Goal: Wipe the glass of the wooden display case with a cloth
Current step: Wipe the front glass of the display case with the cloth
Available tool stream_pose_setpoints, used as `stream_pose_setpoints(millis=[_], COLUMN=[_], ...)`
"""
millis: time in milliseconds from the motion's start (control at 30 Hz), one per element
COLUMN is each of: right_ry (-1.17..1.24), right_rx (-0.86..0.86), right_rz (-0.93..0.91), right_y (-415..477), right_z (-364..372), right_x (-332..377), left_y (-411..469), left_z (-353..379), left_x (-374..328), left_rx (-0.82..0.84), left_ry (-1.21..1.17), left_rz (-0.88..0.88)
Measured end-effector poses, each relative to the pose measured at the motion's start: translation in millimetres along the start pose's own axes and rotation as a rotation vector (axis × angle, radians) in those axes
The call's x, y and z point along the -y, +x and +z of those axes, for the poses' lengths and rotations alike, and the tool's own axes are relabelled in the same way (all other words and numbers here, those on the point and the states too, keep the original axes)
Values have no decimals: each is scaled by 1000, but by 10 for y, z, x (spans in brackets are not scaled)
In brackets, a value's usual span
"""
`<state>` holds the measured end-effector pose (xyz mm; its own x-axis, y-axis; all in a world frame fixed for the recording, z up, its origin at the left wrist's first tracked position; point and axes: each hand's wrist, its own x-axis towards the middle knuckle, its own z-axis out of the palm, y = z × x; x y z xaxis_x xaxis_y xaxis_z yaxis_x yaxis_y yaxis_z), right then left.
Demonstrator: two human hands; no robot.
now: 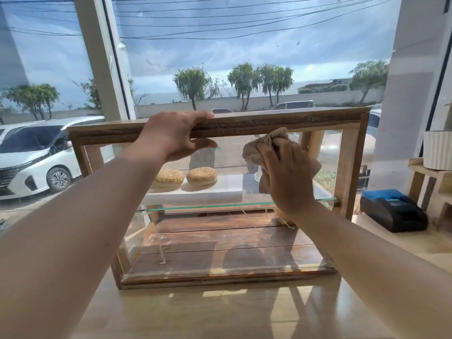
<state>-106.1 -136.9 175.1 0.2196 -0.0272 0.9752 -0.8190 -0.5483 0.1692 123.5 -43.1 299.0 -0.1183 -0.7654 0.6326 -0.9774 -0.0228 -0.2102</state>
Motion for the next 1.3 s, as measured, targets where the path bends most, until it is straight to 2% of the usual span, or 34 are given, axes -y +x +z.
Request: stream_pose_setpoints(millis=[100, 267, 367, 533, 700, 833, 967, 1167, 1300], right_ry=[-13, -97, -133, -158, -173, -135, -54, 37, 45], right_rx=[30, 110, 143, 149, 171, 164, 80, -60, -45], right_rz=[-163, -240, -201, -109, 58, 41, -118, 66, -190], right_y=[-14, -169, -247, -296, -343, -277, -55, 66, 135], right_z=[-51, -162, -223, -325, -396, -362, -189, 64, 93], right_x=[-181, -537, -761, -1009, -1094, -970, -498, 148, 344], left_y=[-21, -30, -18, -2, -6, -23, -21, -23, -16], left_z=[0, 11, 7, -156, -87, -23, -30, -28, -32], left_x=[-77, -190, -205, -10, -50, -116, -137, -144, -141], left_rx=[-19, -36, -22, 160, 55, 5, -2, -2, 11], left_ry=[19, 55, 20, -101, -76, -22, -36, -40, -46], left_rz=[-62, -136, -154, -67, -73, -129, -137, -148, -156])
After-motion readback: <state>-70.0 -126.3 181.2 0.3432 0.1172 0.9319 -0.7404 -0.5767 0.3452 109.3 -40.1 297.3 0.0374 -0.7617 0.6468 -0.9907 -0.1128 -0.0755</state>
